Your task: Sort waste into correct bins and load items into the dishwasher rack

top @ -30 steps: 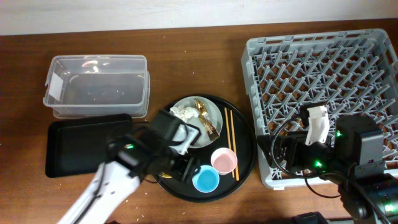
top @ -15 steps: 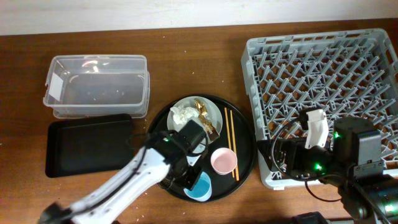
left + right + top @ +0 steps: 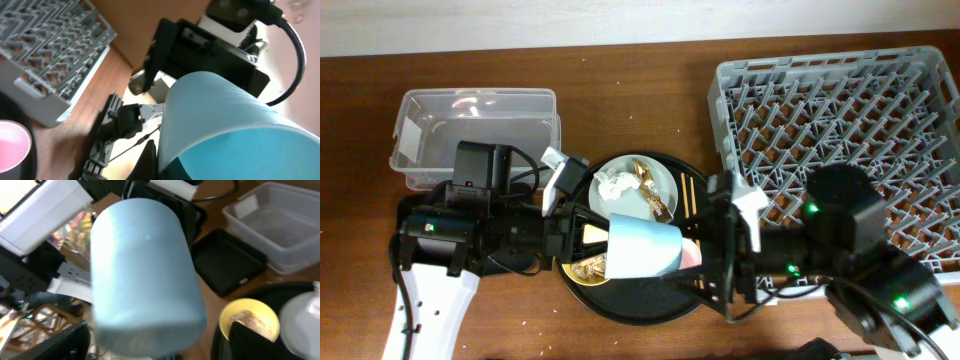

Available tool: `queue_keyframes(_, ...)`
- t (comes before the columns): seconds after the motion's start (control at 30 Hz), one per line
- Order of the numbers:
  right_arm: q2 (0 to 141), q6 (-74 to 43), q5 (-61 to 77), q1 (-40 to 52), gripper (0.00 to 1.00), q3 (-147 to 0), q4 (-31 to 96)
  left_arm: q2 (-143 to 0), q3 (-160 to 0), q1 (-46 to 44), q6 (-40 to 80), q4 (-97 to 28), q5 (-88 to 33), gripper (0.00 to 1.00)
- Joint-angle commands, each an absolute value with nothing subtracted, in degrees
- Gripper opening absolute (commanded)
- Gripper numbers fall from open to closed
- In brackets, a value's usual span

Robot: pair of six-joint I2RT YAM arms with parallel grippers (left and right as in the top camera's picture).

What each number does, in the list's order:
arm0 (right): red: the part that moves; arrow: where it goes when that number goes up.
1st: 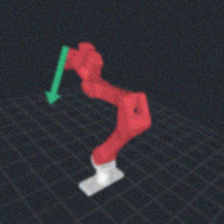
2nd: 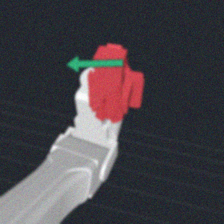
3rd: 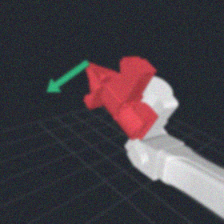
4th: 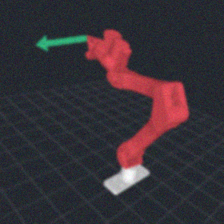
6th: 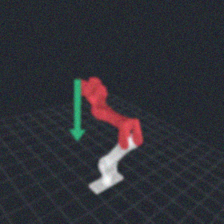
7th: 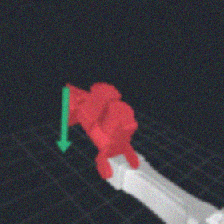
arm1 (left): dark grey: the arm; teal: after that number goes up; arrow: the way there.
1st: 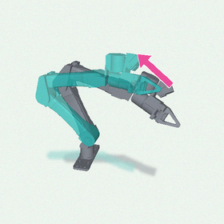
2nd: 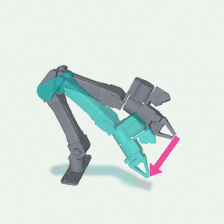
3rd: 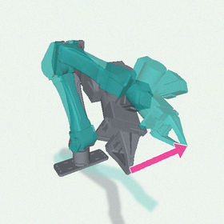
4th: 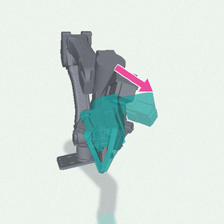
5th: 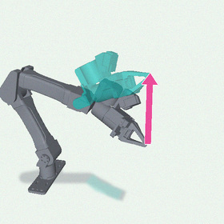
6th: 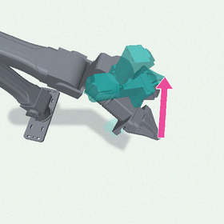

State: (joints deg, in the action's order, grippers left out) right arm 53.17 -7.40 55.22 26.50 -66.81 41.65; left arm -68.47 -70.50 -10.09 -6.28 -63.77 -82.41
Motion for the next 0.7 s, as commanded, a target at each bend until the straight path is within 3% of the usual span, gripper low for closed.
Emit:
queue_keyframes(0.0,55.7,-9.5,57.3,29.1,0.84,-67.7,36.5,-68.7,-70.9,-9.7,-7.6,-63.7,-84.7,0.00)
queue_keyframes(0.13,56.0,-9.9,58.9,31.2,0.75,-67.7,30.9,-68.7,-70.9,-9.7,-7.6,-63.7,-82.3,0.00)
queue_keyframes(0.2,56.0,-10.0,59.0,31.5,0.58,-67.7,30.7,-68.7,-70.9,-9.7,-7.6,-63.7,-82.0,0.00)
queue_keyframes(0.27,56.0,-9.9,58.8,31.5,0.54,-67.7,31.6,-68.7,-70.9,-9.7,-7.6,-63.7,-82.0,0.00)
queue_keyframes(0.3,56.0,-9.9,57.4,31.5,0.53,-67.7,32.4,-68.7,-70.9,-9.7,-7.6,-63.4,-82.0,0.07)
queue_keyframes(0.33,55.7,-9.9,54.5,31.4,0.52,-67.7,34.1,-68.7,-70.9,-9.7,-7.6,-63.1,-81.5,0.44)
queue_keyframes(0.37,54.8,-9.9,51.0,31.4,0.50,-67.7,35.8,-68.7,-70.9,-9.7,-7.6,-63.1,-79.0,0.54)
queue_keyframes(0.43,51.2,-9.9,40.6,31.4,0.49,-68.1,40.4,-68.7,-70.9,-9.7,-7.6,-63.7,-65.2,0.99)
queue_keyframes(0.53,43.8,-15.3,18.7,31.4,0.48,-70.3,52.5,-68.7,-70.9,-9.7,-6.7,-65.6,-44.5,0.99)
queue_keyframes(0.57,40.8,-19.6,7.2,31.4,0.48,-70.5,58.7,-68.7,-70.9,-9.7,-6.7,-65.6,-42.1,0.99)
queue_keyframes(0.67,38.7,-28.5,-9.7,31.4,0.48,-70.5,70.5,-68.7,-70.9,-9.7,-6.7,-65.6,-42.1,1.00)
